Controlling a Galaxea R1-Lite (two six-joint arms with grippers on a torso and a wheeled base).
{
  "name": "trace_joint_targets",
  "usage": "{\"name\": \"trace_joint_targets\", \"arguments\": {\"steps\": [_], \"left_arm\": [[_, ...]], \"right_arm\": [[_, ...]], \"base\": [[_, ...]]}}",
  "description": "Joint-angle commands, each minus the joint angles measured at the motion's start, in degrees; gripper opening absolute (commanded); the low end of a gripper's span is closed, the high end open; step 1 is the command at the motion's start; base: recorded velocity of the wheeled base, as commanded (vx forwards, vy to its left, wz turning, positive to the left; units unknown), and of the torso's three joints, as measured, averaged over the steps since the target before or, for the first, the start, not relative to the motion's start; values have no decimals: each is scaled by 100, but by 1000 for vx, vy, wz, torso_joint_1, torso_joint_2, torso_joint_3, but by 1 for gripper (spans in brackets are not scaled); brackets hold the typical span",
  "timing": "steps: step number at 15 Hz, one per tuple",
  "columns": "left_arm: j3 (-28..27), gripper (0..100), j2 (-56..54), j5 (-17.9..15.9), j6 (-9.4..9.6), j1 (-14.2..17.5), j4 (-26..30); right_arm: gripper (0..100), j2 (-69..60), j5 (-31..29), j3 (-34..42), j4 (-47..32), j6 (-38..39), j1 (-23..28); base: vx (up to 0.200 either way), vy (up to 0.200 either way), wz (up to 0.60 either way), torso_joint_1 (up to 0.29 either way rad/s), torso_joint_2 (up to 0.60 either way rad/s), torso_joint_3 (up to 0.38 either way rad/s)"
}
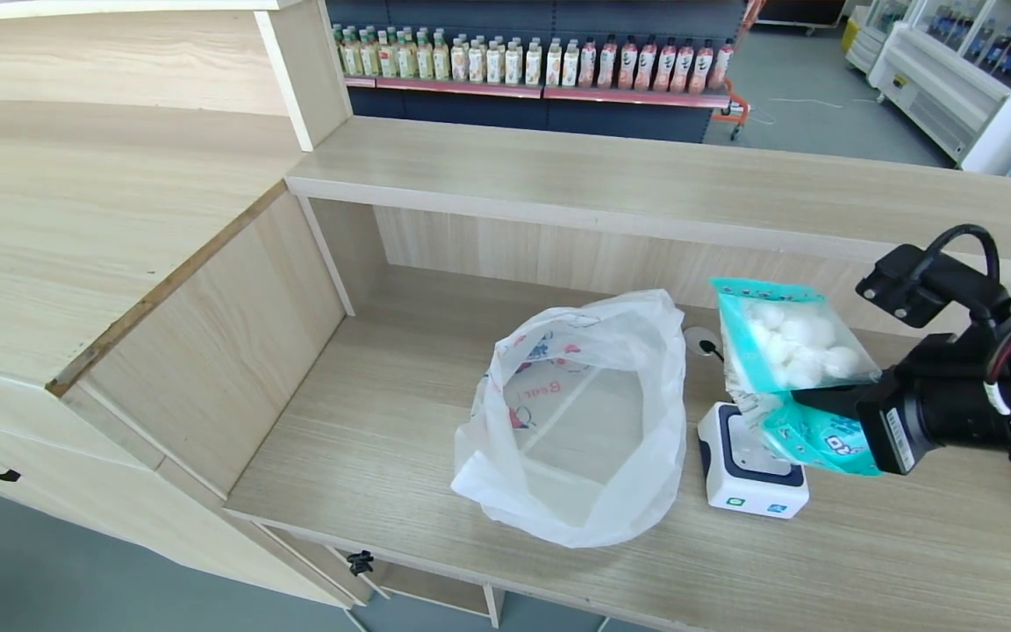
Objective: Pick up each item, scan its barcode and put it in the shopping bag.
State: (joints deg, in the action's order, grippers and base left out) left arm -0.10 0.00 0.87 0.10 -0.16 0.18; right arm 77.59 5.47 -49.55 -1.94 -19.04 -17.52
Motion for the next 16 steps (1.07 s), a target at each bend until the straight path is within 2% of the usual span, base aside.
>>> {"name": "trace_joint_targets", "arguments": {"steps": [1, 3, 6, 7, 8, 12, 16], "left_arm": [[1, 100, 0, 1, -1, -2, -1], [1, 100, 0, 1, -1, -2, -1], [1, 100, 0, 1, -1, -2, -1], [1, 100, 0, 1, -1, -2, -1], [1, 100, 0, 1, -1, -2, -1], [1, 100, 0, 1, -1, -2, -1], [1, 100, 0, 1, -1, -2, -1]], "right_arm": [[0, -95, -2, 78, 106, 6, 12], [0, -122, 15, 121, 150, 23, 12], [0, 45, 24, 271, 194, 85, 161], [0, 230, 24, 385, 414, 182, 231], [0, 546, 24, 614, 1108, 533, 310], [0, 1285, 24, 851, 2277, 1377, 319], [0, 1592, 24, 1361, 3270, 1869, 3]], "base": [[0, 0, 600, -2, 2, 2], [0, 0, 600, 0, 2, 2], [0, 0, 0, 0, 0, 0], [0, 0, 0, 0, 0, 0], [0, 0, 0, 0, 0, 0], [0, 0, 0, 0, 0, 0], [0, 0, 0, 0, 0, 0]]}}
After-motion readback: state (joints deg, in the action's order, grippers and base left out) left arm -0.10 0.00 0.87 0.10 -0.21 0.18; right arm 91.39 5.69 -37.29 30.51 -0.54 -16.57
